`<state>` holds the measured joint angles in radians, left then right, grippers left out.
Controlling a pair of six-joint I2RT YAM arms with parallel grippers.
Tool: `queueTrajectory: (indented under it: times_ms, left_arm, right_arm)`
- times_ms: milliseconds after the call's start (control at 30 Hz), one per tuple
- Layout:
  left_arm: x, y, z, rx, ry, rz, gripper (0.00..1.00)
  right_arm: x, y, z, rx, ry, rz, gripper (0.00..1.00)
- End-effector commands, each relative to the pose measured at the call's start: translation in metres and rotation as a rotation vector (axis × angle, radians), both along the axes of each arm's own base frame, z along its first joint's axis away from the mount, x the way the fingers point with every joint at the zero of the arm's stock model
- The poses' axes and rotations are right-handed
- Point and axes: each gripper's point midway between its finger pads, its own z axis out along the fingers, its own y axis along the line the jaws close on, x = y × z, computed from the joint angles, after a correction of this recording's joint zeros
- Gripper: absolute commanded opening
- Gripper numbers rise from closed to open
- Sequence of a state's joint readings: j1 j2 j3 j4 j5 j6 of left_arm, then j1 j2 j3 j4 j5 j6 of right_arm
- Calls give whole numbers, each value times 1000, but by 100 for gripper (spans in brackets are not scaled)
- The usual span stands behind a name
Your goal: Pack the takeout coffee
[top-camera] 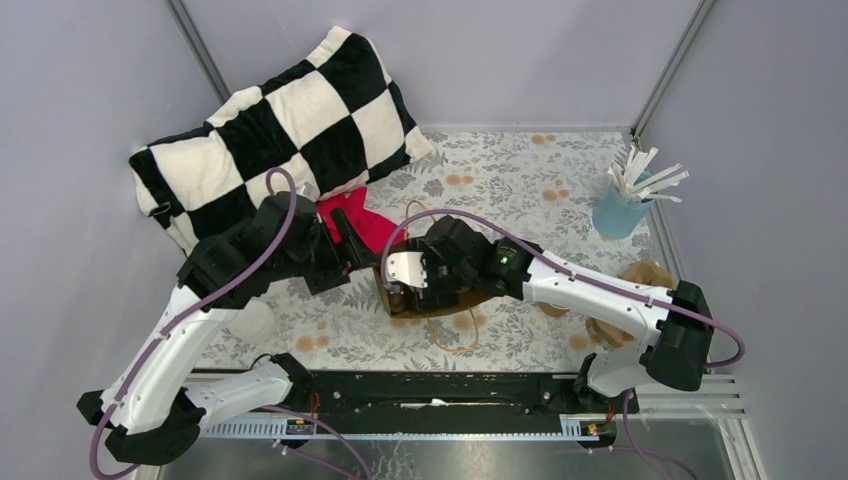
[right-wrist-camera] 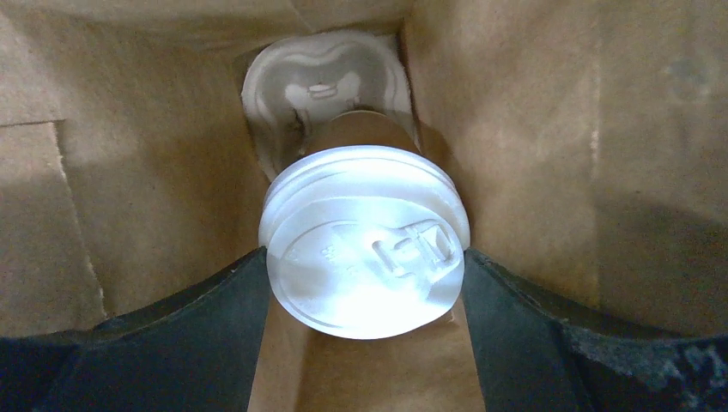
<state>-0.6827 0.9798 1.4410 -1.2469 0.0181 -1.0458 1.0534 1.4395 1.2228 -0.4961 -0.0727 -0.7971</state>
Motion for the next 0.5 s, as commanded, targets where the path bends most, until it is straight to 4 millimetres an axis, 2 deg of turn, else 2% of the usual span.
queueTrajectory:
  times_ms: [0,67,100,233,467]
  left_arm:
    - [-11,-3,-19,0,84,14,72]
    - [-6,-8,-23,11,79,0,58]
    - [-5,-9,-24,16,81,-4,54]
    - [-5,-4,-14,-17,25,18,55]
    - [11,-22,-26,25,20,-44,53]
  right_arm:
    - [4,12,31,138,-15,-40,72]
    - [4,10,30,139,-22,-41,72]
    - [6,9,30,137,-30,-44,72]
    - [8,5,34,126,-59,-42,72]
    - [10,6,36,122,-62,-37,72]
